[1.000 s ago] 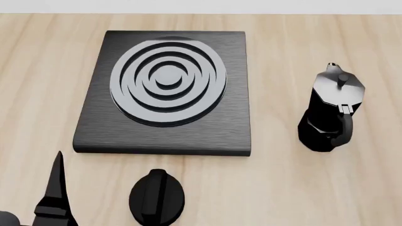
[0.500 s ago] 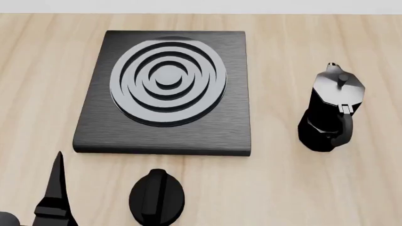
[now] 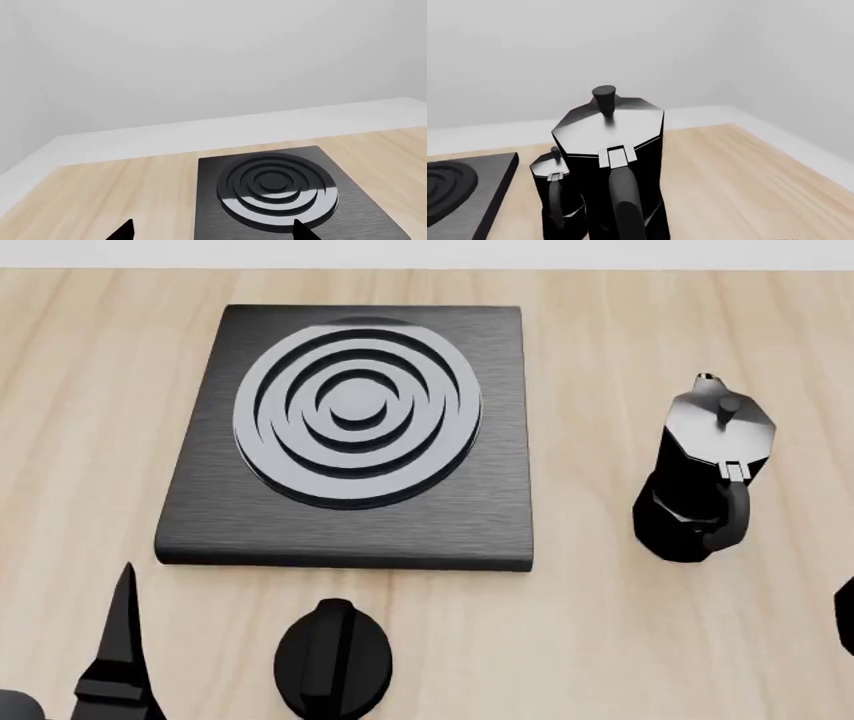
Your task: Put the right moka pot on the stove.
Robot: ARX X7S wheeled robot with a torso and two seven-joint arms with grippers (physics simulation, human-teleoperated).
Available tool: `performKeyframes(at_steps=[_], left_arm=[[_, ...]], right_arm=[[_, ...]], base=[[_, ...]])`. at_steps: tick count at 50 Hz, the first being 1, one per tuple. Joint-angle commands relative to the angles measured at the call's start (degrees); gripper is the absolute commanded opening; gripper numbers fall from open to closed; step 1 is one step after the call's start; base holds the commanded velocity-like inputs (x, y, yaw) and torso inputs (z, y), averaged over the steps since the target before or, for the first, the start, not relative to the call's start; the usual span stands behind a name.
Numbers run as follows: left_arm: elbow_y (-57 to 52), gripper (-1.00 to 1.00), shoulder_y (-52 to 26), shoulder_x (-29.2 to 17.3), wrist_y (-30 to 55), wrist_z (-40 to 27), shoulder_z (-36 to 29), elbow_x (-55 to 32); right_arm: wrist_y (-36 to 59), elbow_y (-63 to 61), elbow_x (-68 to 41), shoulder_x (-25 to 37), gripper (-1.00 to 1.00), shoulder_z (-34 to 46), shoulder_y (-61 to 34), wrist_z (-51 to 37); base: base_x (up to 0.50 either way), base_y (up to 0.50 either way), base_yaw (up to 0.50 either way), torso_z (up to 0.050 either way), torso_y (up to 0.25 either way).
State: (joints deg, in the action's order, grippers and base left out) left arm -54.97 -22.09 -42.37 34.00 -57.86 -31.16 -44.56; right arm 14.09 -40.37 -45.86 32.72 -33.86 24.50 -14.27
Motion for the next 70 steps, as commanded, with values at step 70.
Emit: performKeyframes(at_steps=[70], left_arm=[[0.0, 1.00, -0.7, -0.9, -1.3, -0.8, -1.2, -0.2]], right_arm=[[10.3, 1.1, 9.7, 0.7, -1.00, 32.2, -27.2, 2.5]], base=[[0.00, 0.00, 0.00, 0.000, 0.001]])
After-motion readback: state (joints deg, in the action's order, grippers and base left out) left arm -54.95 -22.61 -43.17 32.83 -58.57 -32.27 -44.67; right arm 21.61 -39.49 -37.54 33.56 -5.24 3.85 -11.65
